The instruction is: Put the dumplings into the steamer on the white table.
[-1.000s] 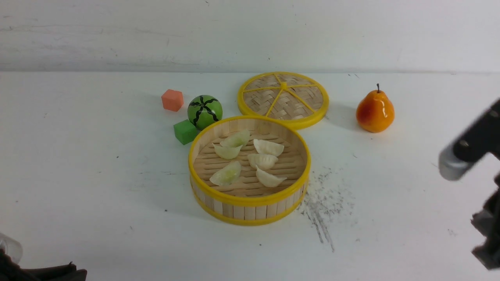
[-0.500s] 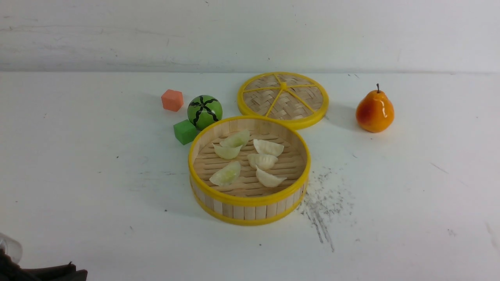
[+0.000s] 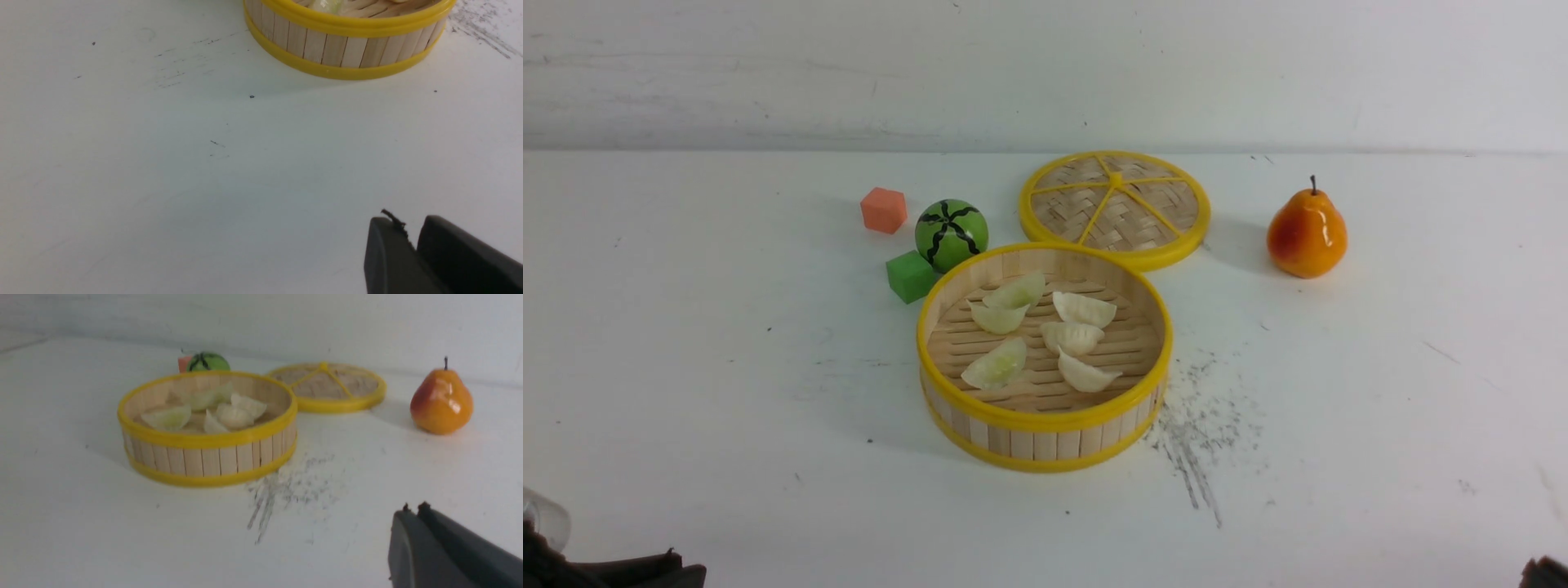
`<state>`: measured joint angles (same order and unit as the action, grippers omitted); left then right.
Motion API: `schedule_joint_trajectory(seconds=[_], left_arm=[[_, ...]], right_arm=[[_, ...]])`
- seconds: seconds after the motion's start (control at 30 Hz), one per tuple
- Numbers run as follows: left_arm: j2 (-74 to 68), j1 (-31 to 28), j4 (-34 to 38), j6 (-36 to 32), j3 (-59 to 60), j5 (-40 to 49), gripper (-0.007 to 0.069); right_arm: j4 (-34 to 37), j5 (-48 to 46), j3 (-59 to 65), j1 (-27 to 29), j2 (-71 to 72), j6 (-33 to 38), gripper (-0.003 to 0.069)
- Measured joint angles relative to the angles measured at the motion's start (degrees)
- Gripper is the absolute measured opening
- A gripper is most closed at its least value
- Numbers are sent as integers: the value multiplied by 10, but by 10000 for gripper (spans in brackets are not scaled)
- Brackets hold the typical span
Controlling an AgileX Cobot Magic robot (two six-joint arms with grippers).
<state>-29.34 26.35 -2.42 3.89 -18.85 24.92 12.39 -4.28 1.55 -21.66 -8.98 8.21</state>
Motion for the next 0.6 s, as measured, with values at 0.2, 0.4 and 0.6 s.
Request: schedule_joint_trajectory(seconds=[0.2,0.4,0.6], left_arm=[[0,0,0,0,0,0,114],[-1,0,1,0,0,1,119],[-1,0,1,0,0,1,121]], right_arm=[[-35,-149,0,73,60,-3,12],[-63,-173,-4,192,96,-51,20],[-79,-177,-5,201,96,-74,29]])
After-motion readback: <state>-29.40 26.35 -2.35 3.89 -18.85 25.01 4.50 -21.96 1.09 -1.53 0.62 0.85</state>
